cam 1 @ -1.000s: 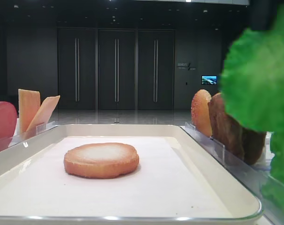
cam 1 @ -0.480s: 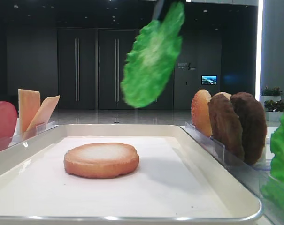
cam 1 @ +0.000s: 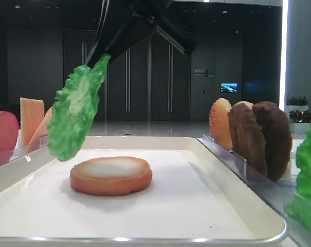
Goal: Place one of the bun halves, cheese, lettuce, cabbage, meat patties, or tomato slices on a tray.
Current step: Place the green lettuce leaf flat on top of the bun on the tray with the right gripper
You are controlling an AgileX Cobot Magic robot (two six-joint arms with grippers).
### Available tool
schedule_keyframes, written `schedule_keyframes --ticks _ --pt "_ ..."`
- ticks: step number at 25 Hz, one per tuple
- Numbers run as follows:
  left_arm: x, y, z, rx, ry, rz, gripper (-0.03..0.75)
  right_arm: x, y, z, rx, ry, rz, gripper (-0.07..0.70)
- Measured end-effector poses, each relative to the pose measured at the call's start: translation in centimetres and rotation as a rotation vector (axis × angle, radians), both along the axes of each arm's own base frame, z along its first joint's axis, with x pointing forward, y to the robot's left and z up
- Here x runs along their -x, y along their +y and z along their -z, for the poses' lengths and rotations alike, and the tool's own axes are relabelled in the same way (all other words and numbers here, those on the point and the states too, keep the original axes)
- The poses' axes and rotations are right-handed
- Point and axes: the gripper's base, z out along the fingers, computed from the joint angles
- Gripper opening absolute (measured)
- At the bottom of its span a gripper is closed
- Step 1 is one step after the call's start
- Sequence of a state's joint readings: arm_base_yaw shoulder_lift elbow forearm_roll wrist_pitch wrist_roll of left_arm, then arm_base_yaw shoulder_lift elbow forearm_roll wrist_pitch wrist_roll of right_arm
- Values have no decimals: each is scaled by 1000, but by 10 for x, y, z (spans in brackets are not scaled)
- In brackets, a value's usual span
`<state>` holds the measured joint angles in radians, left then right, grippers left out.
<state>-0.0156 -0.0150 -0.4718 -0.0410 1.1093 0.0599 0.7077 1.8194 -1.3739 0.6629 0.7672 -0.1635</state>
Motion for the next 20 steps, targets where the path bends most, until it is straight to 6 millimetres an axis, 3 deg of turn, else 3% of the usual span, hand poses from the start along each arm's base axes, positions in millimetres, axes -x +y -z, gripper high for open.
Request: schedule_keyframes --ticks 20 --pt "0 0 0 0 0 0 345 -11 7 21 10 -72 -45 17"
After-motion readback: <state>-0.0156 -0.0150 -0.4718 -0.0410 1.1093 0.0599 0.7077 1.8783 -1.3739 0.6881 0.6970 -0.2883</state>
